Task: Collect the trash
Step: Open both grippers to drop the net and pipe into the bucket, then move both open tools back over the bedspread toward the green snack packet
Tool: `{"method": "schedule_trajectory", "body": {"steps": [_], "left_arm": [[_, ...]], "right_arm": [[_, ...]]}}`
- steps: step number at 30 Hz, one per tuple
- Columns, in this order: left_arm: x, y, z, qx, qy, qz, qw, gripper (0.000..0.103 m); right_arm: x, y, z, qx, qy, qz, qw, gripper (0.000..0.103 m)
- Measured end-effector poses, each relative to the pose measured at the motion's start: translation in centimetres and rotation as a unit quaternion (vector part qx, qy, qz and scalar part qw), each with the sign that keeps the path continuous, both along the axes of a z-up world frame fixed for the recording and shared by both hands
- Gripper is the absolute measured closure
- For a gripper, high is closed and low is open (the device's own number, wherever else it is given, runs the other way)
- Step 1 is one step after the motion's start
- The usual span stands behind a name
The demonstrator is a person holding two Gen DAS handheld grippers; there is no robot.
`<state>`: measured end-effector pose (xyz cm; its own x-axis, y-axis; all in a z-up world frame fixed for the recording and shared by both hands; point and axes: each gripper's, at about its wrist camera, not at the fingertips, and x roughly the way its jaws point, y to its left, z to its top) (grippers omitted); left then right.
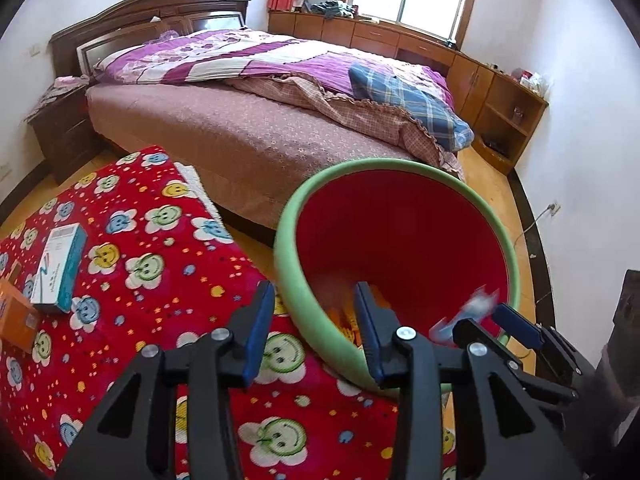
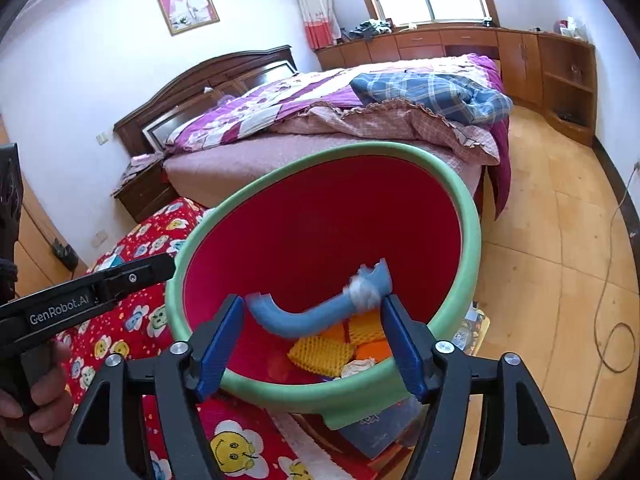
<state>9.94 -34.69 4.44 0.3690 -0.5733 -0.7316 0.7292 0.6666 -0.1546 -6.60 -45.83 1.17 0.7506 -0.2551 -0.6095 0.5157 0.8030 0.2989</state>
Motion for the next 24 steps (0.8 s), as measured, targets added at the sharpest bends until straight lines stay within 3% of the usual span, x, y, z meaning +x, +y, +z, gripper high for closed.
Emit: {"method": "schedule_trajectory", "body": {"steps": [10,24], "left_arm": [[0.5,4.1,0.6,-0.015,0.013,0.039,0.9991,0.062],[1.5,11.1,1.7,-0.018,0.001,0.089,0.9958,0.062]], "right_arm": [[-1.4,1.2,1.7,-0.016,-0.027,-0.008,0.999,0.026],[-1.7,3.0,2.7,-0.011,-0.02,-0.005,1.0,0.026]]}}
